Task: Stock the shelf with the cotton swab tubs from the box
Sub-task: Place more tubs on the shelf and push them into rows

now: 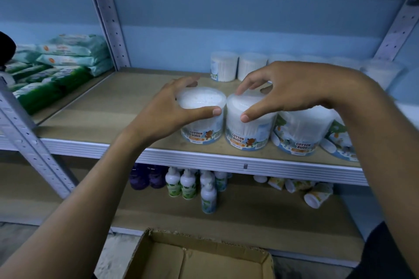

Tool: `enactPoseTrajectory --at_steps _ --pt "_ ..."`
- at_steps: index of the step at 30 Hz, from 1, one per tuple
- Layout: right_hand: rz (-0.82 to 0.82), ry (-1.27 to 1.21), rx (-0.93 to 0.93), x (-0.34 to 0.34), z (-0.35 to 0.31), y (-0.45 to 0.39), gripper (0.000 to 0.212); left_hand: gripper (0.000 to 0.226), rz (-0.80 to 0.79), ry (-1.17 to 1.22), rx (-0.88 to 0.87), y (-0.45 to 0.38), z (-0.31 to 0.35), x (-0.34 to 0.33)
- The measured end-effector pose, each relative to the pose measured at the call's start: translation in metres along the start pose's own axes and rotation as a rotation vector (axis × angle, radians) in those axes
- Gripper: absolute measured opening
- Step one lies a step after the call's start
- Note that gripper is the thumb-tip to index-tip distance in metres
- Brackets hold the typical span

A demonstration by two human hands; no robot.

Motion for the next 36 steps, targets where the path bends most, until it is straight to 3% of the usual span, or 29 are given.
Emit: enactPoseTrajectory --at_steps 5,16,20,30,36 --pt "0.06 0.002 -0.019 -0.01 0.006 0.002 0.075 0.085 -0.066 0.121 0.027 0.003 0.001 0.007" --pt "0.035 -0.043 0.034 -0.013 0.01 -0.005 0.063 0.089 -0.039 0.14 0.029 0.003 -0.005 0.01" --pt "0.033 -0.073 0.044 -0.012 0.01 -0.003 0.073 0.09 -0.042 0.035 0.014 0.001 -0.003 0.013" --pt "0.11 0.016 0.062 -0.011 0.006 -0.005 0.055 0.075 -0.079 -0.219 -0.031 -0.011 0.01 0.017" --pt "0.089 -0.006 0.083 -0.011 0.009 -0.008 0.047 0.079 -0.1 -0.247 -0.041 -0.017 0.008 0.016"
Point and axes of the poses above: each hand's wrist, its own y-axis away from the middle knuckle, its own x-axis out of the back of the hand, z = x × y, the point moved 1 cm from there along -y, towards the middle knuckle, and after that the axes turned 6 degrees about -x, right-handed, at the moved point
